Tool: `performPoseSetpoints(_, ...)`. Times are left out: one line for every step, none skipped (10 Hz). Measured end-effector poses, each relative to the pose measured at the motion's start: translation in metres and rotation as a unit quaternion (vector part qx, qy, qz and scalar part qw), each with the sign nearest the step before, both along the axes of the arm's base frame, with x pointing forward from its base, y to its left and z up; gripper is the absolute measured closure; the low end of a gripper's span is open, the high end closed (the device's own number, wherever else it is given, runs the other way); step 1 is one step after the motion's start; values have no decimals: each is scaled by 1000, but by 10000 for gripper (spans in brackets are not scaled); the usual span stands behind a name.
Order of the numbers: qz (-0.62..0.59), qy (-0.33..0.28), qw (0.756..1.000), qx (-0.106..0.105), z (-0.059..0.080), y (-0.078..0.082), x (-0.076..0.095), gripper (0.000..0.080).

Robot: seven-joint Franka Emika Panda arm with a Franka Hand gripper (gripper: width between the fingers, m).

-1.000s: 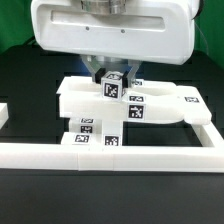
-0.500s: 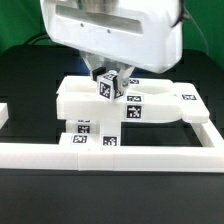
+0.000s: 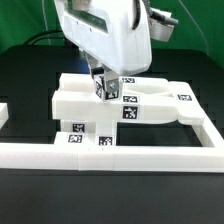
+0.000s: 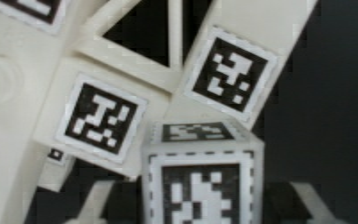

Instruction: Assemble chair

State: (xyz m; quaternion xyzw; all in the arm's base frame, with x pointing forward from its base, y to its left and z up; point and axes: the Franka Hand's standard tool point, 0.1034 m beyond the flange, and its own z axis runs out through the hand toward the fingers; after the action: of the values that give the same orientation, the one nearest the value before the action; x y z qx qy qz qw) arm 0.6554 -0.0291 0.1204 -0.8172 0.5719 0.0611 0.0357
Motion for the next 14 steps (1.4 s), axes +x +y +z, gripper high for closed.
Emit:
performPoseSetpoints(-25,3,1000,0,0,1,0,515)
performPoseSetpoints(-66,8,998,-1,0,2,0,515)
performPoseSetpoints(-80,10,997,-2,0,2,1,515)
performPoseSetpoints(-117,14,993,-4,0,2,1,515)
performPoseSetpoints(-149,18,989,-5,0,1,1,515)
performPoseSetpoints(-167,18,986,-7,0,0,1,515)
performPoseSetpoints(-209,22,978,-9,0,0,2,515)
performPoseSetpoints(-241,25,970,-11,0,1,2,515)
performPoseSetpoints(-263,28,964,-12,0,1,2,515)
performPoseSetpoints(-305,33,952,-13,0,2,3,515)
performPoseSetpoints(-337,38,941,-13,0,3,3,515)
performPoseSetpoints(-348,39,937,-12,0,3,3,515)
performPoseSetpoints(-387,45,921,-13,0,4,3,515)
performPoseSetpoints(-415,49,908,-14,0,4,3,515)
